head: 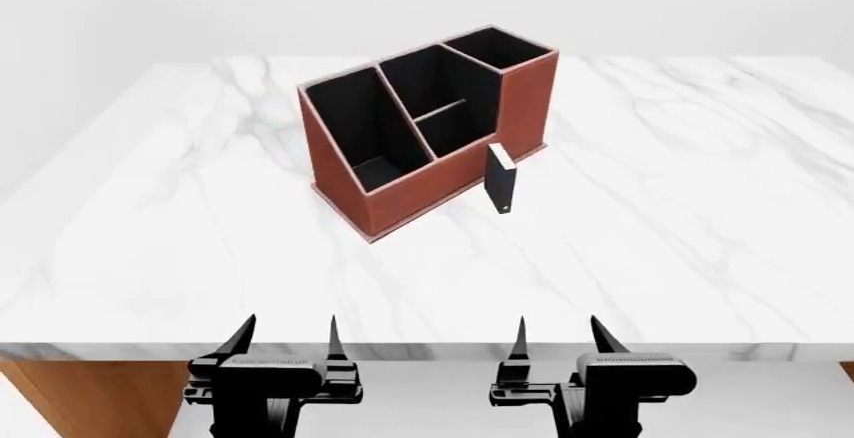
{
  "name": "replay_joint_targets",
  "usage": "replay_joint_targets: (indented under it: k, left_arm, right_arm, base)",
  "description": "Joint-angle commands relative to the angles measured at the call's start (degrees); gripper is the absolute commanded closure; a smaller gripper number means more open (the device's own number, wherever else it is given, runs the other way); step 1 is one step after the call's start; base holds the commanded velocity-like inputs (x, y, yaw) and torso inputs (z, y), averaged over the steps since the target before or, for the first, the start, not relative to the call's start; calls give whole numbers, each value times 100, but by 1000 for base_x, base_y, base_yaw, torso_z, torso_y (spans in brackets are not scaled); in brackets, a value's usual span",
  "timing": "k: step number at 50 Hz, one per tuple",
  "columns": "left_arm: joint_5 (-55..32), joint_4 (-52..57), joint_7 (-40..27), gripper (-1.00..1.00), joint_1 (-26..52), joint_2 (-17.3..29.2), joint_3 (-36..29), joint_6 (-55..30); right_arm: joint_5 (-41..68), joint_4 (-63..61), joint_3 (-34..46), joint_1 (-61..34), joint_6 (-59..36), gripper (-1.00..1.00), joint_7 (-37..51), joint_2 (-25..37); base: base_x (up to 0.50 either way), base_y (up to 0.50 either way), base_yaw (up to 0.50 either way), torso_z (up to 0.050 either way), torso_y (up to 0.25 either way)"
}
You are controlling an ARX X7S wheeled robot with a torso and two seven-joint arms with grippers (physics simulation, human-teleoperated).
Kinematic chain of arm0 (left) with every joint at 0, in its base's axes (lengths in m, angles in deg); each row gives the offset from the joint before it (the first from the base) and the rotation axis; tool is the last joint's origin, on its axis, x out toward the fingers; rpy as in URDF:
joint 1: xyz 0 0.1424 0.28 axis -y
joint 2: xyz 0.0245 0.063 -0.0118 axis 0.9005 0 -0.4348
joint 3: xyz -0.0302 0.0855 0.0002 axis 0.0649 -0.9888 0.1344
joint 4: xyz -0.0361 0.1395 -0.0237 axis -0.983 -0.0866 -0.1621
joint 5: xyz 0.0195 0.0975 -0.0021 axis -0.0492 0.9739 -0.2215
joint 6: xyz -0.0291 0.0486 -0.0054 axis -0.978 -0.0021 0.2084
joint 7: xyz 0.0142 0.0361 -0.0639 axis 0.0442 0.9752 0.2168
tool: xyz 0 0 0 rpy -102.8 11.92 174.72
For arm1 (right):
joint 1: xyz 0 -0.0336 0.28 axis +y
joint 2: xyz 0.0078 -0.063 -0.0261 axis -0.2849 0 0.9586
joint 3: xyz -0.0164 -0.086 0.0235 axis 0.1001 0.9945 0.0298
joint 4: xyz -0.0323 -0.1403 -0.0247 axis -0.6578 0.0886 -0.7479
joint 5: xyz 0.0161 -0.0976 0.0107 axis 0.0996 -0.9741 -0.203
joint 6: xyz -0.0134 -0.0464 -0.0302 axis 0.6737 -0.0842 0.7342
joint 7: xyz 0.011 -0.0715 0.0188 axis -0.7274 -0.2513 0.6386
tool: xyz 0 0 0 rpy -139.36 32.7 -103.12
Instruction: Pick up the book and place it in the left compartment of the caddy.
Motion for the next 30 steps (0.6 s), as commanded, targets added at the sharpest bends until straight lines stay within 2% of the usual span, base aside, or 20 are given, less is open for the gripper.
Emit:
replay_joint_targets:
  k: [1,4,12,20,22,24,25,27,28,29,30]
  left_arm:
    - [-57,8,-80,-100,-2,58,-85,35]
    - [-66,8,-99,-100,-3,75,-104,41]
    - [-90,-15,-147,-100,9,110,-150,71]
    - [-46,-29,-256,-100,23,143,-200,-2]
    - [0,-7,-351,-100,28,150,-193,-137]
    - [157,195,-623,-100,57,162,-141,-532]
    - [303,465,-845,-100,108,169,-93,-1011]
    - [196,717,-874,-100,128,172,-11,-1239]
    - [215,1410,-876,-100,206,304,40,-1633]
    - [449,1662,-1040,-100,278,356,22,-1852]
    - [243,2219,-1004,-100,377,378,206,-2019]
  right_arm:
    - [68,11,71,-18,-33,-100,82,69]
    - [-97,30,119,-16,53,-100,208,88]
    - [9,33,153,-27,41,-100,205,122]
    - [22,-4,173,-80,-129,-100,316,151]
    - [0,-70,167,-131,-319,-100,396,155]
    - [98,-470,124,-169,-863,-100,465,173]
    - [-10,-739,152,-224,-1293,-100,594,208]
    - [-7,-941,155,-271,-1564,-100,638,231]
    - [328,-1593,40,-360,-2024,-100,510,287]
    - [320,-1862,38,-423,-2245,-100,557,327]
    - [408,-2406,-55,-573,-2621,-100,634,360]
  base:
    - [0,0,0,0,0]
    - [0,73,0,0,0]
    - [0,500,0,0,0]
    - [0,0,0,0,0]
    - [0,0,0,0,0]
    - [0,0,0,0,0]
    - [0,0,0,0,0]
    - [0,0,0,0,0]
    - [0,0,0,0,0]
    - [0,0,0,0,0]
    - [0,0,0,0,0]
